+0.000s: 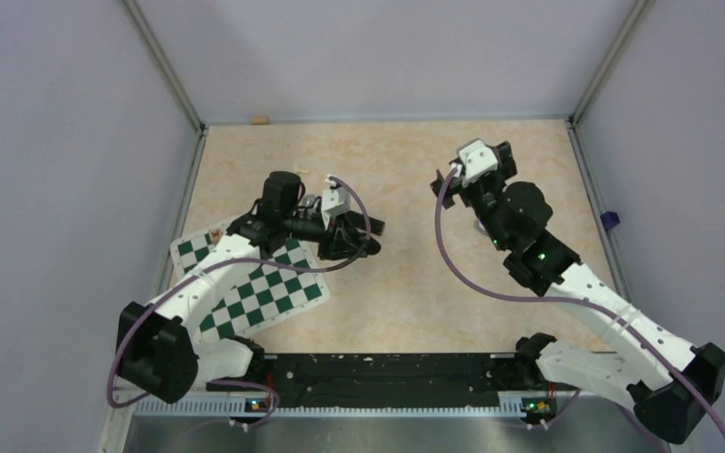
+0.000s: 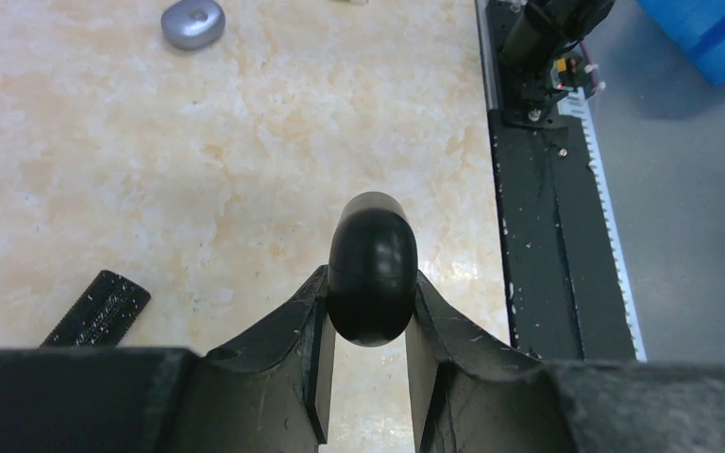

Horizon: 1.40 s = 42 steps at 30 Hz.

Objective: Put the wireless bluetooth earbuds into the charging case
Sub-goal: Place the charging case with the earbuds at the center of the board.

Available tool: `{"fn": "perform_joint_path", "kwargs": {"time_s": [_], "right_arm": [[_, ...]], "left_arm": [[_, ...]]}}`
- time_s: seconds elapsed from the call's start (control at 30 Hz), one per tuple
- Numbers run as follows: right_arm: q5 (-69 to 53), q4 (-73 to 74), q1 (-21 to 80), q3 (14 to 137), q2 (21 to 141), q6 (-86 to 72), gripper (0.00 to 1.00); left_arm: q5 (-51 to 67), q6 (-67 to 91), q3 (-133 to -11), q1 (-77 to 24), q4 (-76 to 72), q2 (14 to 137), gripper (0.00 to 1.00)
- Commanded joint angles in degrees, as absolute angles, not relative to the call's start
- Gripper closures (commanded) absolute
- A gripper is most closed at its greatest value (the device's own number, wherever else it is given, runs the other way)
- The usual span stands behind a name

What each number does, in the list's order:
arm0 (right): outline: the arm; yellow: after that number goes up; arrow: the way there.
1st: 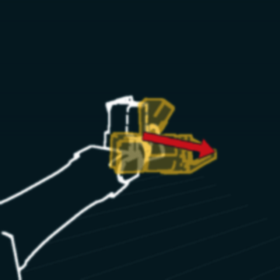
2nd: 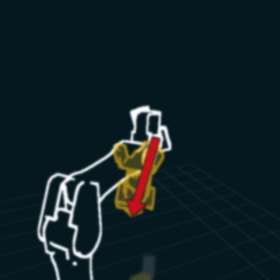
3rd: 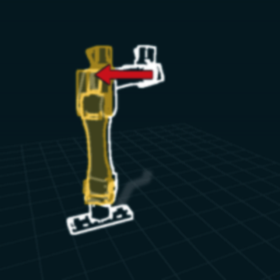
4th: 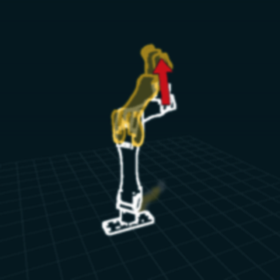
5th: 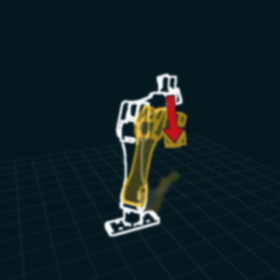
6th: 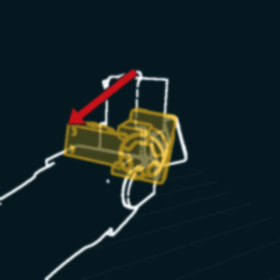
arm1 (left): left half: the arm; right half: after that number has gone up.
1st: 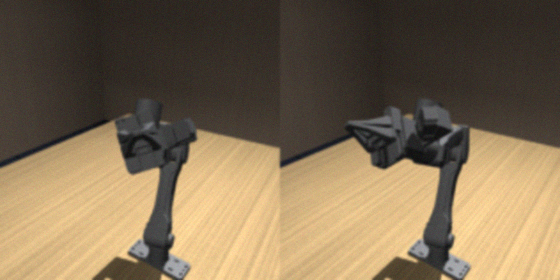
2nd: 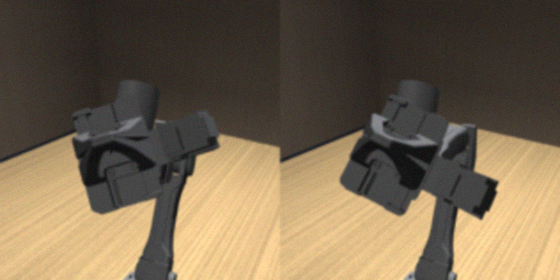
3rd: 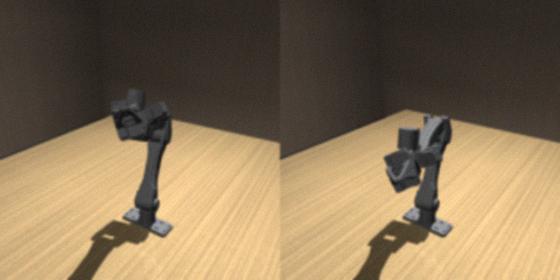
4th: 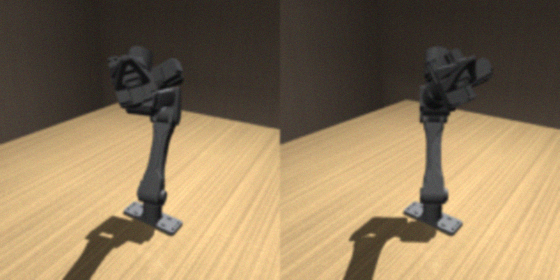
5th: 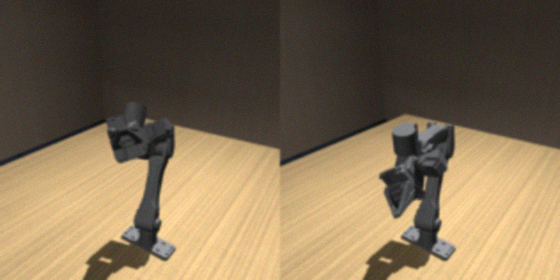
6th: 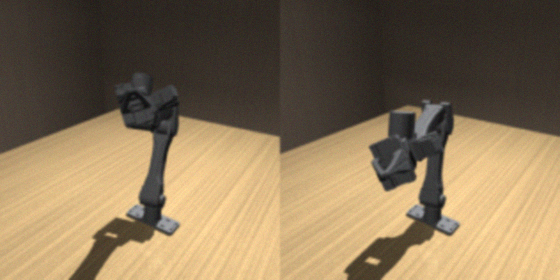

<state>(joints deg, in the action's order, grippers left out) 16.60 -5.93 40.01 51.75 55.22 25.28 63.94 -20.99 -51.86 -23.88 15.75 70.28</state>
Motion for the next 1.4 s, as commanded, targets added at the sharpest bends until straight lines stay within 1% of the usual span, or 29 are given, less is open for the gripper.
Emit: {"fn": "perform_joint_path", "kwargs": {"time_s": [0.0, 0.1, 0.33, 0.47, 0.57, 0.67, 0.8, 1.0, 1.2, 1.37], "right_arm": [[25.90, -13.46, 35.14, 50.16, 51.91, 23.60, 0.01], [26.15, -13.80, 31.70, 49.30, 50.54, 21.92, 0.01], [24.07, -13.20, 28.37, 48.37, 49.25, 20.76, 0.01], [22.78, -13.18, 27.08, 47.69, 48.92, 20.44, 0.01], [22.15, -13.18, 26.12, 47.23, 49.05, 20.00, 0.01], [21.80, -13.23, 25.33, 46.98, 49.28, 19.78, 0.01], [22.08, -13.76, 24.53, 46.52, 49.25, 19.79, 0.01], [22.26, -14.41, 24.16, 46.06, 49.36, 19.99, 0.01], [22.04, -14.50, 23.96, 45.80, 49.35, 20.04, 0.01], [22.03, -14.49, 23.39, 45.79, 49.01, 19.88, 0.01]], "left_arm": [[59.16, -19.94, -52.05, -26.52, 13.36, 73.57, 1.00], [55.52, -23.97, -54.67, -30.06, 17.79, 77.68, 1.00], [50.87, -32.27, -66.95, -36.34, 32.04, 90.39, 1.00], [48.38, -35.91, -74.52, -38.07, 37.89, 97.82, 1.00], [49.17, -34.96, -79.74, -38.14, 39.13, 103.32, 1.00], [50.66, -29.96, -85.88, -38.15, 39.18, 109.26, 1.00], [49.91, -17.76, -92.13, -38.19, 34.80, 116.48, 1.00], [48.57, -2.00, -92.43, -38.11, 23.27, 121.40, 1.00], [46.70, 5.16, -95.60, -37.76, 21.54, 125.61, 1.00], [43.84, 8.21, -98.67, -37.22, 22.48, 128.71, 0.96]]}}
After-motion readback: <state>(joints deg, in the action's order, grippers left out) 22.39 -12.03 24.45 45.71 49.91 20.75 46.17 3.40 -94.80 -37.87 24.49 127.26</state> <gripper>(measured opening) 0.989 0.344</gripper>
